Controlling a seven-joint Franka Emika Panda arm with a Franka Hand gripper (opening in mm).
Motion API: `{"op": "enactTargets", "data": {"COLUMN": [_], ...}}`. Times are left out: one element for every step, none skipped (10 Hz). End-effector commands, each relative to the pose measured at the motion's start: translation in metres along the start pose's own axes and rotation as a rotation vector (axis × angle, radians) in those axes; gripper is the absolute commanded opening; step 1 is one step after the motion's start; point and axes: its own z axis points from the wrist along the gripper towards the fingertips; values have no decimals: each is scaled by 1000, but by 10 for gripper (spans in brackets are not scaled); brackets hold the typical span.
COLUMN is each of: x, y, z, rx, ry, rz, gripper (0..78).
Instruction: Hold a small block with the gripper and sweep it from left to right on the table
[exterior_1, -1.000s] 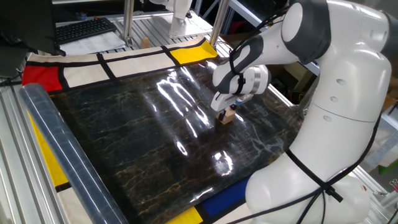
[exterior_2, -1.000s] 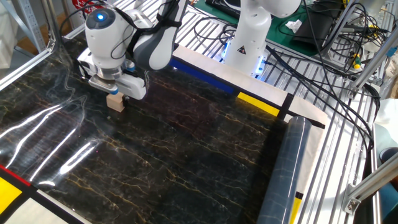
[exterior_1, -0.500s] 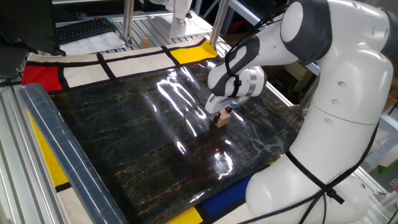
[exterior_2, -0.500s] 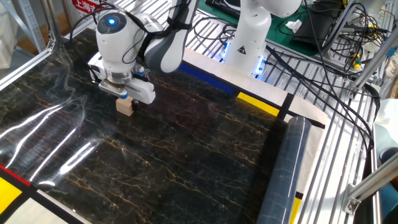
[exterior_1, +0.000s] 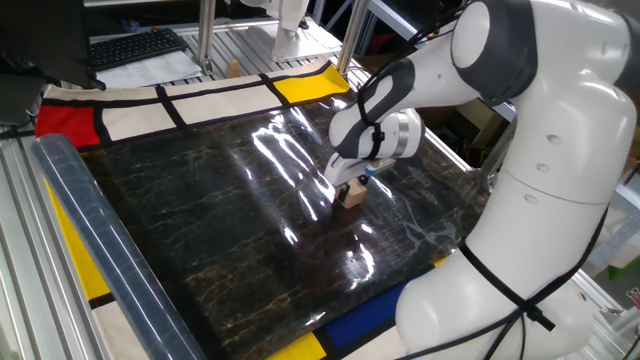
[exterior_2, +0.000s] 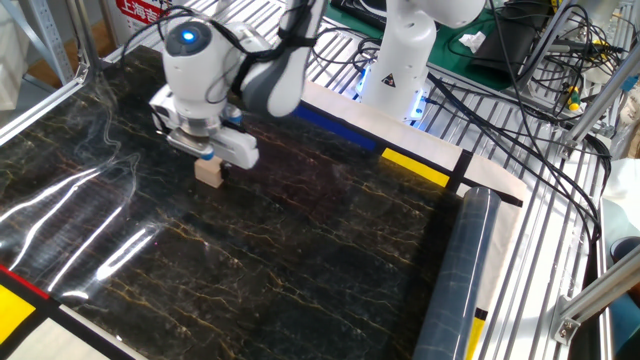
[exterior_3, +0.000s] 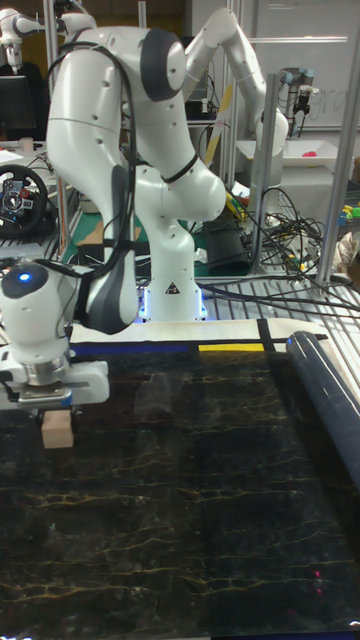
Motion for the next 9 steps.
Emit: {"op": "enactTargets", "data": {"x": [-4, -11, -15, -20, -24, -27, -29, -31, -33], "y": [48, 40, 34, 10, -13, -36, -55, -74, -79], "z": [-26, -35, -40, -46, -46, -43, -40, -35, -31], "rx": [-1, 19, 35, 62, 63, 72, 83, 78, 59], "ry": [16, 25, 31, 35, 32, 29, 30, 29, 26], "rz": [47, 41, 33, -1, -28, -54, -74, -86, -87], "gripper": [11, 11, 11, 11, 11, 11, 11, 11, 11]}}
